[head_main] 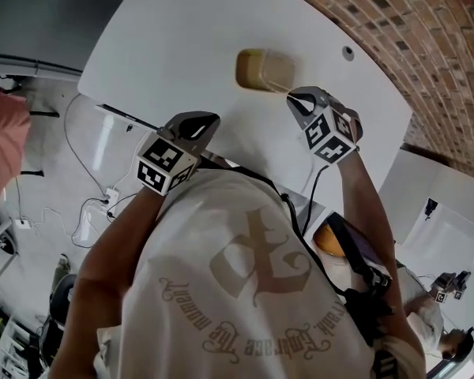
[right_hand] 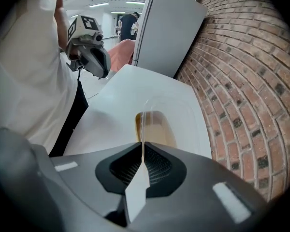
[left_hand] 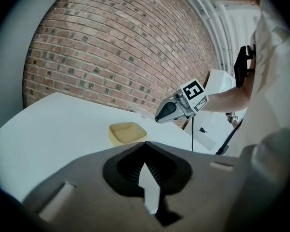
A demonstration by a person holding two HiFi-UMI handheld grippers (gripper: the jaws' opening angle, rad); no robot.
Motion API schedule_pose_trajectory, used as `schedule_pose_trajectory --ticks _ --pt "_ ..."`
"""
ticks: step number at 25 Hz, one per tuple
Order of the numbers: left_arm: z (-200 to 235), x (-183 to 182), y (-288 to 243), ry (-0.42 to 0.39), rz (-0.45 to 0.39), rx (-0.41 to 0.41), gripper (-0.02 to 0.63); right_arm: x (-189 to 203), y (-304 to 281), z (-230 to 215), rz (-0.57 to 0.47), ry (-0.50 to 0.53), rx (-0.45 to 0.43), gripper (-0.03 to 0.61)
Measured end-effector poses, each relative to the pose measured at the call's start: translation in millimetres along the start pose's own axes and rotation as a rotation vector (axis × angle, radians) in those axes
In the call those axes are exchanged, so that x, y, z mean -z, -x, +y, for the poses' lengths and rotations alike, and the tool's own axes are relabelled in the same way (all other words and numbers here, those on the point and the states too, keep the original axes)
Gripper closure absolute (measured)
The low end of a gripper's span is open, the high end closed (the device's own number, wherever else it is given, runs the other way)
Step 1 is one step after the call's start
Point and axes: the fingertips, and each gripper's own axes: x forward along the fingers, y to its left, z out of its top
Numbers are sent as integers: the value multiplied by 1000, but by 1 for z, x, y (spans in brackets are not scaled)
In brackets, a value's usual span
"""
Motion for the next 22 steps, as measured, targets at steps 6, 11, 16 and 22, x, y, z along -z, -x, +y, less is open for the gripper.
schedule_pose_trajectory --ticks 6,11,16,22 --pt "-2 -6 -4 -21 6 25 611 10 14 6 -1 -54 25 552" --pt "-2 -13 -11 -38 12 44 611 26 22 13 1 -118 49 553" --pt "-2 -17 -15 -57 23 65 611 38 30 22 7 -172 69 552" --pt "-12 -22 -26 -78 34 99 611 55 40 29 18 -214 85 553"
